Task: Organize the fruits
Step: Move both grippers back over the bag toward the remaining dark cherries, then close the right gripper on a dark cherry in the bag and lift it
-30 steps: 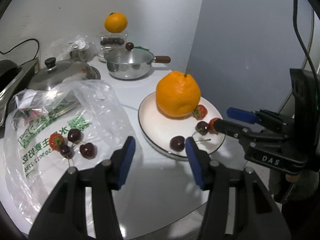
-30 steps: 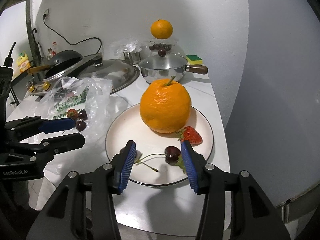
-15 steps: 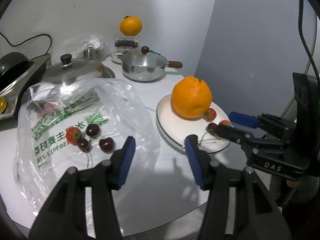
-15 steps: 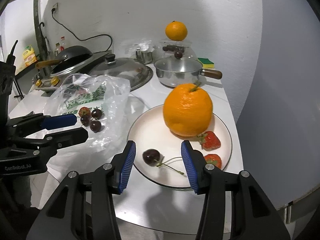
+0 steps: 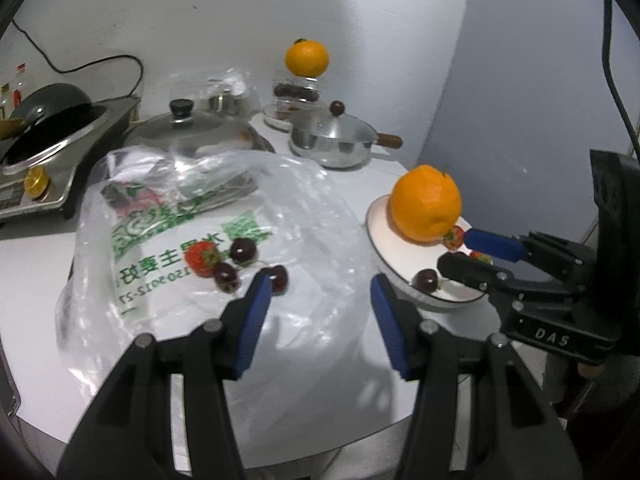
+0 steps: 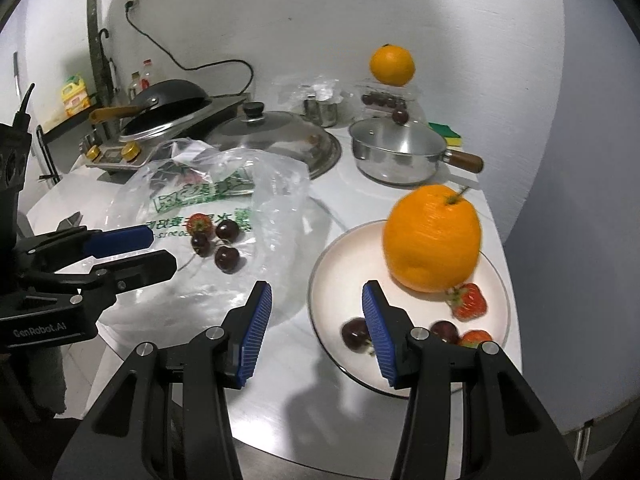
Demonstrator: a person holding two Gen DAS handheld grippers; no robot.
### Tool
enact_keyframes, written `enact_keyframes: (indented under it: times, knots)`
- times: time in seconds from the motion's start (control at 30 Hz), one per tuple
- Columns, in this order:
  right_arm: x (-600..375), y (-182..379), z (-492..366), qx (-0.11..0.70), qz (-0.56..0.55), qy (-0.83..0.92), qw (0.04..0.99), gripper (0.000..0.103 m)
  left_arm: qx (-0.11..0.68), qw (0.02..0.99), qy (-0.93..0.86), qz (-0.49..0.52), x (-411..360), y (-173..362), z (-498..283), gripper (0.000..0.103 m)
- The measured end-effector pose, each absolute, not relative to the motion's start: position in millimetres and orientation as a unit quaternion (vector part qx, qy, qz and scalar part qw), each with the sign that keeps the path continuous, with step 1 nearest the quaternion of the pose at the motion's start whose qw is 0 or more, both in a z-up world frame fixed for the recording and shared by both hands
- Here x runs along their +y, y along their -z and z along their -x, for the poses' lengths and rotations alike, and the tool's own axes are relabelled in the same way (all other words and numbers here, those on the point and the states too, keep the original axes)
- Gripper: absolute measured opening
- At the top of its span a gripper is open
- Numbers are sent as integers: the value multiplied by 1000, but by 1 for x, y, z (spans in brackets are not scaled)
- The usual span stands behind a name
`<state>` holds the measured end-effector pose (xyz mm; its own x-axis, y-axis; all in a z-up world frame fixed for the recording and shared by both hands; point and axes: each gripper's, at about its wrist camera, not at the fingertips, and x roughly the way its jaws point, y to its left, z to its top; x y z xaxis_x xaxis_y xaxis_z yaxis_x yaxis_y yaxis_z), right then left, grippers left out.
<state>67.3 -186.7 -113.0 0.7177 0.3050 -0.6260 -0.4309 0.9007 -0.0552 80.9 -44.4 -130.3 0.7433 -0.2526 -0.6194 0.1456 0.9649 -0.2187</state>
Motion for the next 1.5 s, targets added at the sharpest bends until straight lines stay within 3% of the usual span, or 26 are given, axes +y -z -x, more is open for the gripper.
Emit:
enact_keyframes:
  times: [0.2,0.33,1.5]
  knots:
    - [-164,117,-73,324,109,-217,915,50,342,931,93,82,-28,136,-79,54]
    - [-151,117,-77,325,113,-225,911,50,340,933,80,93,-15,138,-78,68]
    - [-75,159,-126,367,133,-283,876,50,370,920,38,120,43,172,-103,68]
